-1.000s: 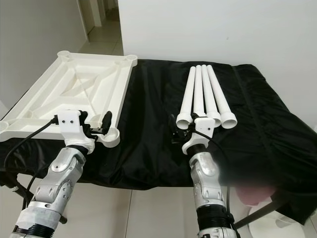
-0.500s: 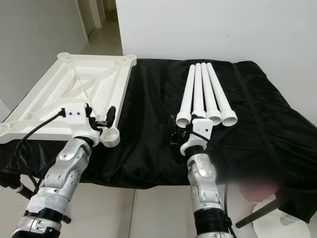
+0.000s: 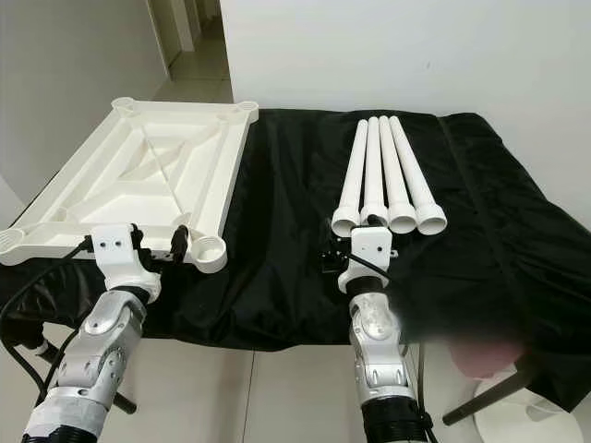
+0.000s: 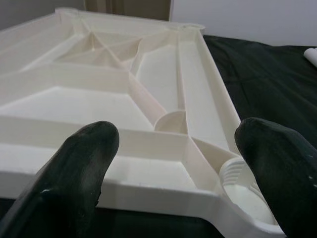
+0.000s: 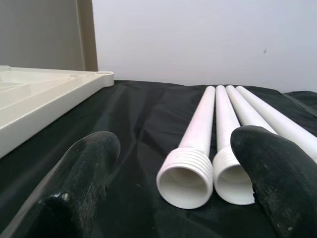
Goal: Building children table
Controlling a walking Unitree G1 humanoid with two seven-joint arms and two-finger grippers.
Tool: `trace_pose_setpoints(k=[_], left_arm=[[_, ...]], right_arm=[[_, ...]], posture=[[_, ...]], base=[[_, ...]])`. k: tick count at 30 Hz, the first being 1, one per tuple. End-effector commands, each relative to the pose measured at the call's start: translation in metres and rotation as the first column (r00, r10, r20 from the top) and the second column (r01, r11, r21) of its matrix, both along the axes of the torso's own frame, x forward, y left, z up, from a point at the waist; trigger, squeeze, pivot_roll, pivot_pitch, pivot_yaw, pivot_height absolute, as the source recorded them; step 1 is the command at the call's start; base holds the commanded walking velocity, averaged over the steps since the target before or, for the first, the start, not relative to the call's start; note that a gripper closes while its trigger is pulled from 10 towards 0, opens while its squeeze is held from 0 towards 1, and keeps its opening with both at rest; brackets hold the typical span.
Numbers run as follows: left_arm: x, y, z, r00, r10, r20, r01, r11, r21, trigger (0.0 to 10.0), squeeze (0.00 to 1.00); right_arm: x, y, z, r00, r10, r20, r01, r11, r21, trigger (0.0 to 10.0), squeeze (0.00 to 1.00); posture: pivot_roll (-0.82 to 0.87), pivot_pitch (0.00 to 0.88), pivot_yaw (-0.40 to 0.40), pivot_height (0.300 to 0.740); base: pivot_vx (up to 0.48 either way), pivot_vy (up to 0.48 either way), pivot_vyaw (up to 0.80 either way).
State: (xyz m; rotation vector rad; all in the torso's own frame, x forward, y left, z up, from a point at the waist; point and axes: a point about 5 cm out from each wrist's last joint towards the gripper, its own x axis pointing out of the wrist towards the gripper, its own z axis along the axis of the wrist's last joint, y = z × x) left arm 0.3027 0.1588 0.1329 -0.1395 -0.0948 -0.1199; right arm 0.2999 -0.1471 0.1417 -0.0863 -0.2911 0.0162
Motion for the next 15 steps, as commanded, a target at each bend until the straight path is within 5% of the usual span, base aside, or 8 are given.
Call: trace_pose_setpoints(k=[1,5,15], left_arm=[[-0.005,0.01,-0.001,0.999,0.037,0.011,-0.037,0.999,0.026,10.0,0.0],[-0.007,0.017,0.0,0.998,0.041,0.037,-0.042,0.998,0.042,10.0,0.0],[-0.002,-0.004,0.011,0.997,0.005,0.083,-0.008,1.0,0.028,10.0,0.0]], right_arm=[[-0.004,-0.002,-0.005,1.0,0.0,-0.005,0.0,1.0,0.008,10.0,0.0],[-0.006,-0.004,-0.004,1.0,-0.004,0.009,0.005,1.0,-0.013,10.0,0.0],[-0.006,-0.001,0.009,0.997,-0.006,0.074,0.008,0.999,-0.032,10.0,0.0]], posture=[[-0.01,0.0,0.041,0.74],[-0.01,0.0,0.039,0.74],[-0.04,0.0,0.048,0.74]], base=[[0.0,0.0,0.0],[0.0,0.0,0.0],[0.0,0.0,0.0]])
